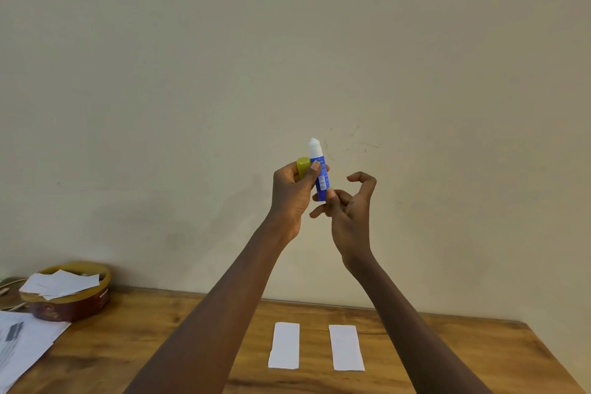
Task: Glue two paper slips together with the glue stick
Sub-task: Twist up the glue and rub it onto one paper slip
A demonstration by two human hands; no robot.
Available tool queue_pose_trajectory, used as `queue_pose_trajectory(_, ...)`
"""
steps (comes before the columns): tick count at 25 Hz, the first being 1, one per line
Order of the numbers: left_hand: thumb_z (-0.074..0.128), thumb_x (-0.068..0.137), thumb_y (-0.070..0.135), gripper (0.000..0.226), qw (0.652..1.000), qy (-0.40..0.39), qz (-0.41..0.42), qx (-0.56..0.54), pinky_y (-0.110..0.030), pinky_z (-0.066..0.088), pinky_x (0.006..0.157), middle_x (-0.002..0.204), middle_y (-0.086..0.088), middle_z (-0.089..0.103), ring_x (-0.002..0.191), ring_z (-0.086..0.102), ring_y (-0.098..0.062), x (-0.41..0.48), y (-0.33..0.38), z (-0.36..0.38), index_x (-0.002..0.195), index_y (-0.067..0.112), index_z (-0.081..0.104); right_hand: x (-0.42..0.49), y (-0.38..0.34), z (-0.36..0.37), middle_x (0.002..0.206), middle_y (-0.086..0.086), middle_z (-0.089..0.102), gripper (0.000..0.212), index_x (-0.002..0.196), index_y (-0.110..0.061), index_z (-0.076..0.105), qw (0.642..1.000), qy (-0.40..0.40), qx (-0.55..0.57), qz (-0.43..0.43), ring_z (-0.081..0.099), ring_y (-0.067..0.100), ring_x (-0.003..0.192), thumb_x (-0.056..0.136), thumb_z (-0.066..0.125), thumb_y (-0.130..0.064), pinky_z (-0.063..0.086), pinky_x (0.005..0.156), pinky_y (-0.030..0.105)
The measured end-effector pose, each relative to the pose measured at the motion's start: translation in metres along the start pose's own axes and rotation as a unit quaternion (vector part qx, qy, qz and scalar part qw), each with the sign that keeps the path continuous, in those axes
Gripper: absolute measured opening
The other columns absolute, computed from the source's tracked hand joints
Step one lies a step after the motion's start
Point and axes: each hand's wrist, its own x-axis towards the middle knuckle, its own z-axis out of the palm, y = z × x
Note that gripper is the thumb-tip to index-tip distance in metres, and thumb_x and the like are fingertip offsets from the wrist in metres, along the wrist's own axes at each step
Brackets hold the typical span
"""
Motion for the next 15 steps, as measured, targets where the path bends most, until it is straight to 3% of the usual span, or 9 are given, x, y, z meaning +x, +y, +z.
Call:
queue_pose_trajectory(4, 0.048, 0.088, 0.021, 0.026, 1.000, -0.005, -0.011, -0.018, -0.032, 0.051, 0.082, 0.115, -0.020, 0.062, 0.098, 0.060, -0.028, -0.001, -0.001, 0.003, 0.105, 0.003, 0.055, -0.002, 0.002, 0.001, 0.083, 0.017, 0.065, 0.042, 0.103, -0.022, 0.024, 0.998, 0.012, -0.048, -0.025, 0.065, 0.016, 0.062, 0.084, 0.058, -0.010, 0.049, 0.059, 0.014)
queue_pose_trajectory(8, 0.047, 0.089, 0.024, 0.030, 1.000, -0.012, -0.022, -0.013, -0.022, 0.055, 0.064, 0.114, -0.017, 0.062, 0.094, 0.060, -0.024, 0.000, -0.008, -0.001, 0.110, 0.003, 0.054, -0.003, 0.006, -0.003, 0.071, 0.004, 0.065, 0.026, 0.103, -0.022, 0.025, 0.998, -0.057, 0.031, 0.007, 0.064, 0.004, 0.052, 0.091, 0.041, -0.006, 0.048, 0.057, 0.008)
queue_pose_trajectory(10, 0.047, 0.089, 0.022, 0.029, 1.000, -0.015, -0.018, -0.017, -0.019, 0.055, 0.064, 0.113, -0.016, 0.063, 0.092, 0.060, -0.024, 0.000, -0.013, -0.002, 0.108, 0.002, 0.054, -0.004, 0.008, -0.003, 0.080, 0.003, 0.065, 0.026, 0.107, -0.026, 0.024, 0.997, -0.060, 0.037, 0.032, 0.064, 0.006, 0.061, 0.093, 0.041, -0.012, 0.049, 0.061, 0.011)
queue_pose_trajectory(12, 0.048, 0.089, 0.022, 0.021, 0.999, -0.018, -0.014, -0.024, -0.015, 0.053, 0.066, 0.109, -0.014, 0.064, 0.091, 0.060, -0.021, -0.001, -0.018, -0.001, 0.101, 0.006, 0.056, -0.006, 0.012, 0.000, 0.093, -0.001, 0.060, 0.041, 0.115, -0.022, 0.024, 0.999, -0.029, 0.008, 0.026, 0.061, 0.008, 0.075, 0.087, 0.054, -0.014, 0.048, 0.065, 0.013)
queue_pose_trajectory(15, 0.050, 0.088, 0.023, 0.024, 0.999, -0.025, -0.033, -0.025, 0.000, 0.046, 0.052, 0.100, -0.009, 0.063, 0.088, 0.059, -0.020, -0.006, -0.033, -0.004, 0.102, 0.005, 0.058, -0.010, 0.022, 0.002, 0.089, -0.004, 0.056, 0.055, 0.115, -0.019, 0.029, 0.999, 0.013, -0.038, -0.019, 0.059, 0.011, 0.075, 0.076, 0.066, -0.004, 0.048, 0.061, 0.006)
